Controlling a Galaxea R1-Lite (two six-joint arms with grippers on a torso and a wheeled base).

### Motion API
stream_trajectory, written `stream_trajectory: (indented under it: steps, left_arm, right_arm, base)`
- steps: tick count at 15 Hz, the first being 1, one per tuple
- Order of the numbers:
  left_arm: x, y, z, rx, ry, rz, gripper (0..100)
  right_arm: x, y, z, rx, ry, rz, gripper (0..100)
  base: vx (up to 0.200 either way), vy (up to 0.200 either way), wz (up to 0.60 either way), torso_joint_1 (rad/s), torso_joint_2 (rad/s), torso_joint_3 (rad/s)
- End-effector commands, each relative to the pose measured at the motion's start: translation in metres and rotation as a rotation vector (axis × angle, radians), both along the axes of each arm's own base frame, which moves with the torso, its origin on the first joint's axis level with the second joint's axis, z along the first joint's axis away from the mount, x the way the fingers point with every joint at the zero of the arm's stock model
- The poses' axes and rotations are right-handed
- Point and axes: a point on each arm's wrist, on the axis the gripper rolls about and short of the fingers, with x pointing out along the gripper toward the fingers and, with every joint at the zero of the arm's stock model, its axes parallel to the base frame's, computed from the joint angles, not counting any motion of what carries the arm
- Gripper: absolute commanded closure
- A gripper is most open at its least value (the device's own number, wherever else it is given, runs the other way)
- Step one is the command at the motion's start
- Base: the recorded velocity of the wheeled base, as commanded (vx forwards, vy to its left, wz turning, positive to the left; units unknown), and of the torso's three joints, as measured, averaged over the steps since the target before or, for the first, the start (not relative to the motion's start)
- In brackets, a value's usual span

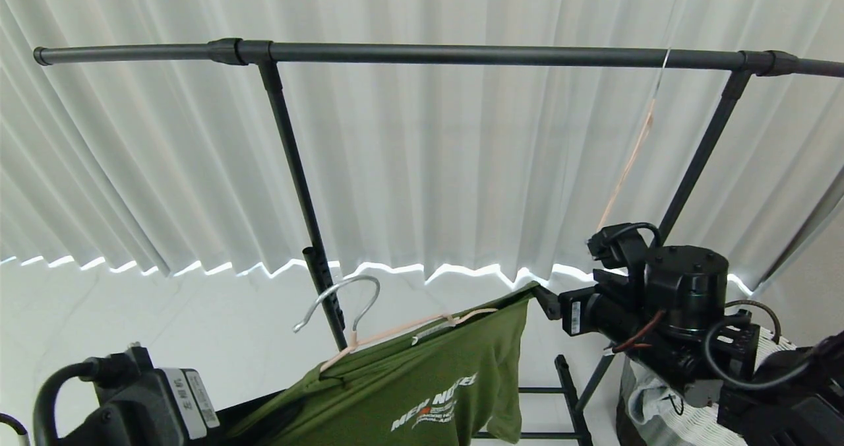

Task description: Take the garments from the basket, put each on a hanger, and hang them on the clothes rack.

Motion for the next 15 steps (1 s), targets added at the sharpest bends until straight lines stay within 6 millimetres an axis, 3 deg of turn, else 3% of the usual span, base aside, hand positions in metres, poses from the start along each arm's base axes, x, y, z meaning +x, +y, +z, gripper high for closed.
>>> stream_trajectory:
  steps: [1,5,8,12,15]
  left_arm:
    - [-0.001,0.003,-0.01,0.033,0.025,0.011,100]
    - [0.001,0.004,-0.015,0.05,0.042,0.032,100]
    - [0.001,0.005,-0.013,0.034,0.039,0.036,100]
    - [-0.002,0.007,-0.01,0.011,0.026,0.029,100]
    - [-0.005,0.009,-0.006,-0.04,0.006,-0.013,100]
  right_arm:
    - [-0.011,-0.008,0.023,0.027,-0.063,0.033,0]
    - [-0.034,-0.008,0.041,0.03,-0.078,0.122,0]
    - [-0.075,-0.001,0.045,0.019,-0.056,0.282,0]
    - [-0.114,-0.007,0.052,0.009,-0.024,0.45,0]
    - [-0.129,-0.017,0.057,-0.052,-0.013,0.596,0]
  base:
    - [0.0,0.0,0.0,0.0,0.0,0.0]
    - [0.0,0.0,0.0,0.0,0.0,0.0]
    - [0.0,0.0,0.0,0.0,0.0,0.0]
    - [0.0,0.0,0.0,0.0,0.0,0.0]
    - [0.0,0.0,0.0,0.0,0.0,0.0]
